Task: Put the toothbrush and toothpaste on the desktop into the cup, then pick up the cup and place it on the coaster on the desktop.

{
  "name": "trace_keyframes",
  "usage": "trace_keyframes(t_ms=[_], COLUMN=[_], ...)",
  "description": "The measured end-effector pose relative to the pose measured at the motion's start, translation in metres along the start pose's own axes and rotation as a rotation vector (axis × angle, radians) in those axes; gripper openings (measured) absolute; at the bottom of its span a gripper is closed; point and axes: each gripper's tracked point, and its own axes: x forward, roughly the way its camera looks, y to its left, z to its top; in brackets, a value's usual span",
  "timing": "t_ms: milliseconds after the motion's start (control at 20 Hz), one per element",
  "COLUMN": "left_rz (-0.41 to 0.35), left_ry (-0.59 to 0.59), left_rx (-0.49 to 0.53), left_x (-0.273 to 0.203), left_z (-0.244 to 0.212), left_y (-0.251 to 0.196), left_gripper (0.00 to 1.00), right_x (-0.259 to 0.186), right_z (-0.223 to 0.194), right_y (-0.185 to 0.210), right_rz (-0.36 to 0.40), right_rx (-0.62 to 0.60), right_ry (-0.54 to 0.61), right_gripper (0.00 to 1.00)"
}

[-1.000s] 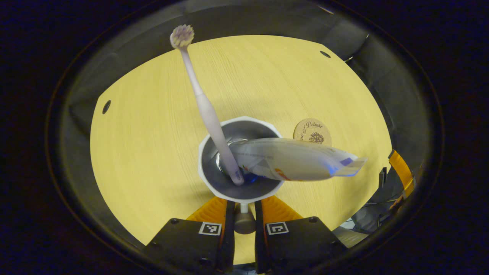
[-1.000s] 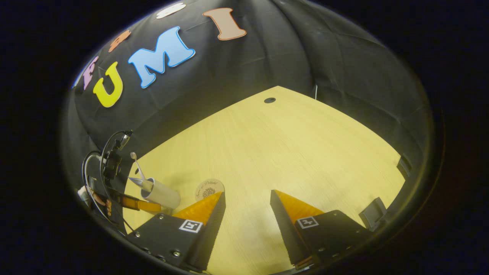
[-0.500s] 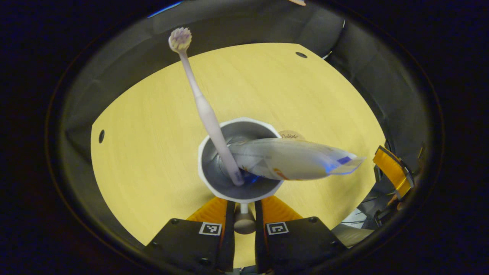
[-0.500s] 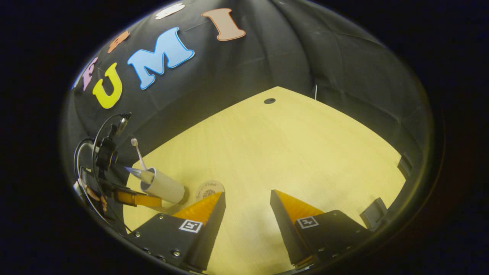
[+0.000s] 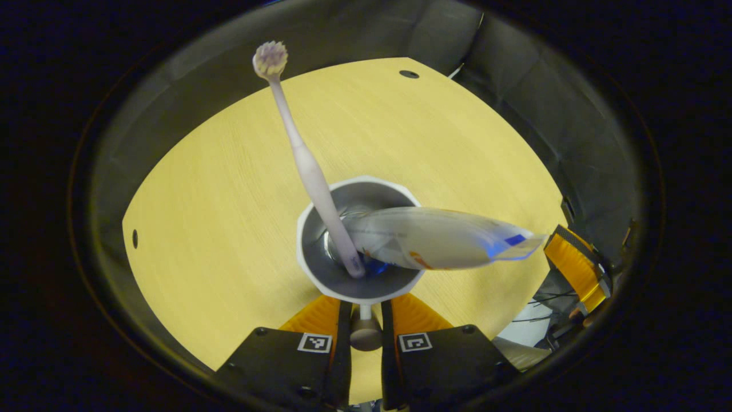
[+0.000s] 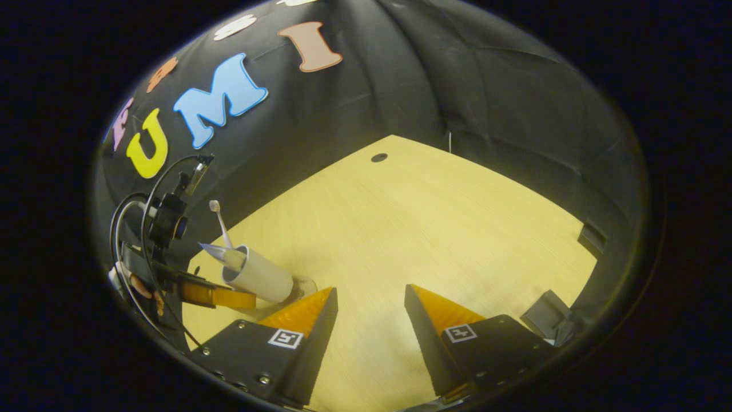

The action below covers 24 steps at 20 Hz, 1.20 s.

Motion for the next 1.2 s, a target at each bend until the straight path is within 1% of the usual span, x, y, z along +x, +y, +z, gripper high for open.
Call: trace_keyframes(t_ms=[350, 450, 550, 650, 750, 850, 1000, 1050, 1100, 1150, 1200], left_rz=[0.006, 0.017, 0.027, 0.029, 0.022, 0.02, 0.035, 0.036, 0.037, 0.033, 0.03], left_ry=[0.058, 0.041, 0.038, 0.038, 0.023, -0.003, -0.053, -0.071, -0.091, -0.115, -0.141], left_rx=[0.026, 0.059, 0.061, 0.056, 0.058, 0.079, 0.076, 0.067, 0.052, 0.029, 0.002], left_x=[-0.005, -0.002, -0.001, -0.002, -0.009, -0.022, -0.043, -0.052, -0.059, -0.071, -0.082], left_z=[-0.006, -0.003, -0.001, -0.002, -0.001, 0.0, -0.002, -0.005, -0.009, -0.012, -0.017], left_y=[0.003, 0.007, 0.01, 0.01, 0.012, 0.016, 0.014, 0.015, 0.016, 0.017, 0.016], left_gripper=[0.28, 0.28, 0.3, 0.27, 0.33, 0.33, 0.35, 0.33, 0.33, 0.35, 0.33], right_x=[-0.007, -0.006, -0.004, -0.003, -0.001, 0.001, 0.004, 0.006, 0.007, 0.008, 0.008], right_z=[-0.005, -0.006, -0.007, -0.007, -0.007, -0.006, -0.001, 0.001, 0.004, 0.006, 0.009], right_y=[-0.025, -0.027, -0.026, -0.021, -0.017, -0.012, 0.006, 0.014, 0.024, 0.035, 0.046], right_rz=[-0.055, -0.062, -0.061, -0.055, -0.044, -0.029, 0.008, 0.025, 0.046, 0.072, 0.097], right_rx=[0.062, 0.067, 0.069, 0.064, 0.052, 0.037, 0.011, -0.005, -0.025, -0.05, -0.087], right_ry=[-0.005, -0.003, -0.001, 0.001, 0.006, 0.007, 0.01, 0.011, 0.012, 0.016, 0.018], right_gripper=[0.74, 0.75, 0.75, 0.75, 0.74, 0.75, 0.75, 0.75, 0.75, 0.74, 0.74])
